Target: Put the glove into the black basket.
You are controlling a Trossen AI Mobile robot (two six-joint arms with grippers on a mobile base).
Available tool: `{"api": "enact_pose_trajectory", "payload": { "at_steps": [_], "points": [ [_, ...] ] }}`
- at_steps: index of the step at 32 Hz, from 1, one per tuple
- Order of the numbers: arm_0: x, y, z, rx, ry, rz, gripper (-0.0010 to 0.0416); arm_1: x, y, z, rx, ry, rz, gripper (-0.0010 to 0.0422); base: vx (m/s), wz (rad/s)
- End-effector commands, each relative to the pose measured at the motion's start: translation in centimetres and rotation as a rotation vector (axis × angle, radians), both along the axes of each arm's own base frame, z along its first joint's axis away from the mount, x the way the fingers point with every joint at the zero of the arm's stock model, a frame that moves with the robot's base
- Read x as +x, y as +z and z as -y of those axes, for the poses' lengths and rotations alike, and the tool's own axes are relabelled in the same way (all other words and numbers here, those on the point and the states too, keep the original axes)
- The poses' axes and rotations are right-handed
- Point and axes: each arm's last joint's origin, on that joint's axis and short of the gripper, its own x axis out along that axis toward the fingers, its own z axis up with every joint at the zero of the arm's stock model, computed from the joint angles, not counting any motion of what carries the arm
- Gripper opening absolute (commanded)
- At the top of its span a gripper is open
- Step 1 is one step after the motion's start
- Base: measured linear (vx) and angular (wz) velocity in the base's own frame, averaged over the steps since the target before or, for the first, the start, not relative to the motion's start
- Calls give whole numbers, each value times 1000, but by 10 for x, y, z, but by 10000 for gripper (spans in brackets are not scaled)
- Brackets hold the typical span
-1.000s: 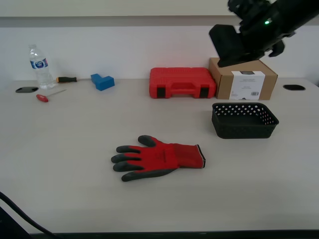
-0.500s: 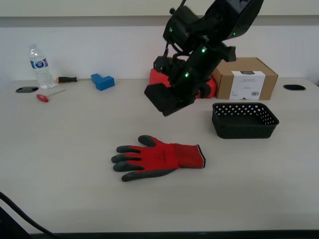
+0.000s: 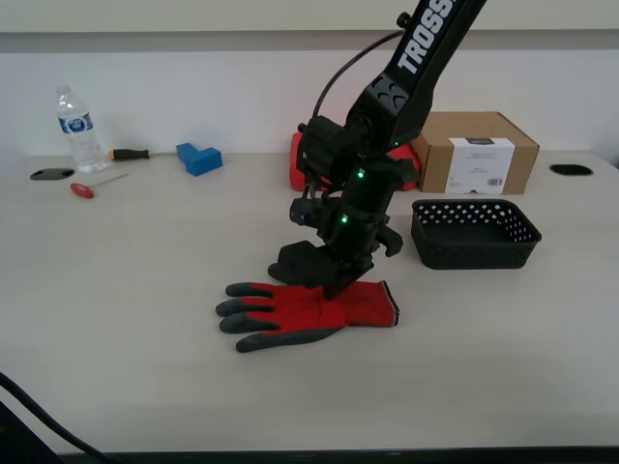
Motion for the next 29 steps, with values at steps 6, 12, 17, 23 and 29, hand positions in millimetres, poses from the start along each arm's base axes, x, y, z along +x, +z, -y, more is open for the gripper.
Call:
{"api": "enact_pose_trajectory", "payload": {
  "at_steps": [6,12,17,23,29],
  "points": [
    [1,-20,12,-49,-64,-58,105,0,1,0,0,3,6,0,0,0],
    [2,-21,13,-96,-42,-3,225,0,1,0,0,3,6,0,0,0],
    [3,-21,15,-144,-12,49,268,0,1,0,0,3,6,0,0,0],
    [2,-24,19,-249,10,125,249,0,1,0,0,3,6,0,0,0],
    [-4,-40,24,-323,37,92,205,0,1,0,0,3,7,0,0,0]
  ]
}}
